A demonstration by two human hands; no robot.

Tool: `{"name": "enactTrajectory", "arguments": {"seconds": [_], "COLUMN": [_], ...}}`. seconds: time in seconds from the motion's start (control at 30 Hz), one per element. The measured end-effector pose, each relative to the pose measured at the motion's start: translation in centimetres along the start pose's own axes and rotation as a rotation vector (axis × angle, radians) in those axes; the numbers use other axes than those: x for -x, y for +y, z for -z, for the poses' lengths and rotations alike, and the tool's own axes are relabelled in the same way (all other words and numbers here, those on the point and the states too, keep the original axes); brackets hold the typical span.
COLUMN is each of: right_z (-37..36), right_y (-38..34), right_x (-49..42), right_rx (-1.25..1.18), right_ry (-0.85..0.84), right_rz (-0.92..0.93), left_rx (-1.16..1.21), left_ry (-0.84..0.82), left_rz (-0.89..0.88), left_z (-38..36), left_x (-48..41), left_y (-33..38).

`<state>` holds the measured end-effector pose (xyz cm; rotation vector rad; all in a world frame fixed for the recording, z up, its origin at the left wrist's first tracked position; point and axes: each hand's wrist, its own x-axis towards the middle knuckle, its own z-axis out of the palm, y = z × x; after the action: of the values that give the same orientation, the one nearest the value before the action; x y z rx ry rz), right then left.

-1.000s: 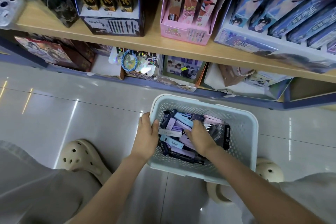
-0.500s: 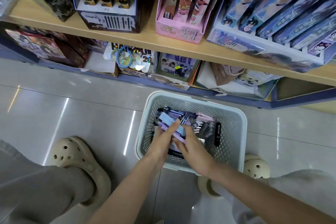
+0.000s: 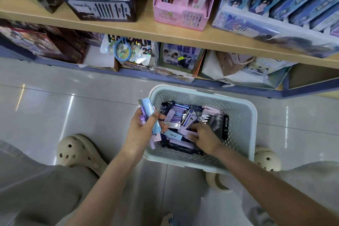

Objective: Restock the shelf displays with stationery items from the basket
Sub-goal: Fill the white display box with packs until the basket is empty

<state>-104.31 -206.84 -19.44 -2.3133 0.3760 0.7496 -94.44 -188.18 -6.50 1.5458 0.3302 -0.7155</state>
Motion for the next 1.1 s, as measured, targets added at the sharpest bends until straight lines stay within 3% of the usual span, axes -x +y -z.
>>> {"name": "enactTrajectory", "arguments": {"seconds": [0.27,0.4,0.53,0.6,0.73,0.87,1.1], "right_z": [0.5,0.2,1.1,2.1,5.2,7.3,9.9], "right_y": [0.0,0.0,0.8,0.6,-3.2,-8.7,-14.0], "right_x": [-0.8,-0.3,0.9,1.5,4.0,6.8,10.5], "right_rx": [0.418,0.601,0.625,0.547,-0.008,-0.328,-0.429], "right_ry": [-0.072,-0.072,-0.037,-0.012,-0.004,0.073,0.189], "right_rz": [0.149,0.105,0.078,0.065,-0.006,0.074,0.260], "left_rx": [-0.029,-0.023,-0.038,-0.039,-0.034,0.025,0.100], "left_ry": [-0.025,0.006,0.041,0.027,-0.004,-0.015,-0.019], "left_rz": [0.044,0.091,0.122,0.143,0.144,0.113,-0.004], "left_z": [0.1,0.1,0.1,-0.1,-1.0,-2.2,-3.3], "left_x": [0.2,0.2,0.4,0.8,2.2,3.9,5.9], "left_y": [-0.8,-1.2,-1.5,-1.6,-0.6,0.9,4.6]}}
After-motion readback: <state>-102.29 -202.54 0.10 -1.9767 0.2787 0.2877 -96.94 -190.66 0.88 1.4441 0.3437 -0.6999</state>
